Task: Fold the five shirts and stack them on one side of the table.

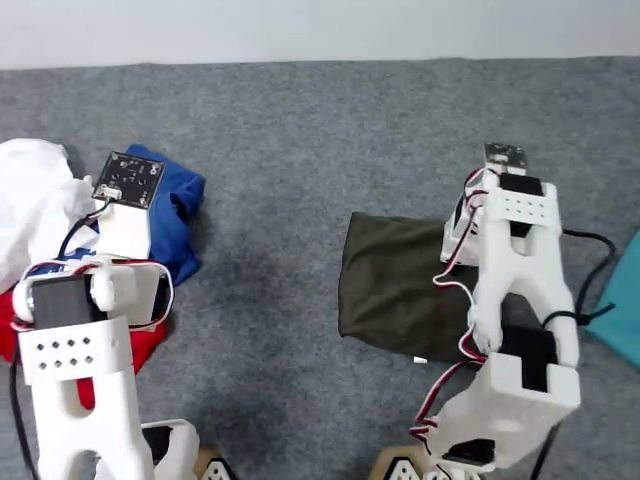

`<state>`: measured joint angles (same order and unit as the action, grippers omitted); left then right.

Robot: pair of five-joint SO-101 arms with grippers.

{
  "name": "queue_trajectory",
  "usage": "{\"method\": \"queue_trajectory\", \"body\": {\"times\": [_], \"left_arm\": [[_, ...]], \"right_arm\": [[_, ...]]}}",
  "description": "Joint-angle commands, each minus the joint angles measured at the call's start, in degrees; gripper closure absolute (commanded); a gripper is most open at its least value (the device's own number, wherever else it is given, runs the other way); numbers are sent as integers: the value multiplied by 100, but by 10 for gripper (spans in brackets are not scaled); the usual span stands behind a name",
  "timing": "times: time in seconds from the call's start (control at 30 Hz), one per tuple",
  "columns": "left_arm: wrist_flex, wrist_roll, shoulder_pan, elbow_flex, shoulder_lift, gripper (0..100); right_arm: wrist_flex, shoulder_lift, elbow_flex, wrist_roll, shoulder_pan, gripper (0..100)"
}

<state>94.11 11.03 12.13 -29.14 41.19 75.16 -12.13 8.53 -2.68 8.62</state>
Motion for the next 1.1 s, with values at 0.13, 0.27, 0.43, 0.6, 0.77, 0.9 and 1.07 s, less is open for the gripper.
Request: {"method": "queue_trajectory", "body": {"times": [0.13, 0.27, 0.43, 0.6, 0.77, 0.9, 1.07], "left_arm": [[-105, 18, 9, 40, 79, 996], [-105, 18, 9, 40, 79, 996], [-97, 9, 9, 40, 79, 996], [-70, 9, 9, 40, 88, 996], [-62, 9, 9, 40, 88, 996], [-62, 9, 9, 40, 97, 996], [-62, 0, 9, 40, 88, 996]], "right_arm": [[-40, -418, -308, -35, 303, 671], [-198, -734, -308, -53, 259, 671], [-242, -892, -308, -158, -189, 671], [-453, -910, -334, -299, -470, 671], [-549, -1024, -360, -352, -514, 671], [-277, -1429, -774, -343, -514, 674], [435, -2132, -1679, -316, -505, 675]]}}
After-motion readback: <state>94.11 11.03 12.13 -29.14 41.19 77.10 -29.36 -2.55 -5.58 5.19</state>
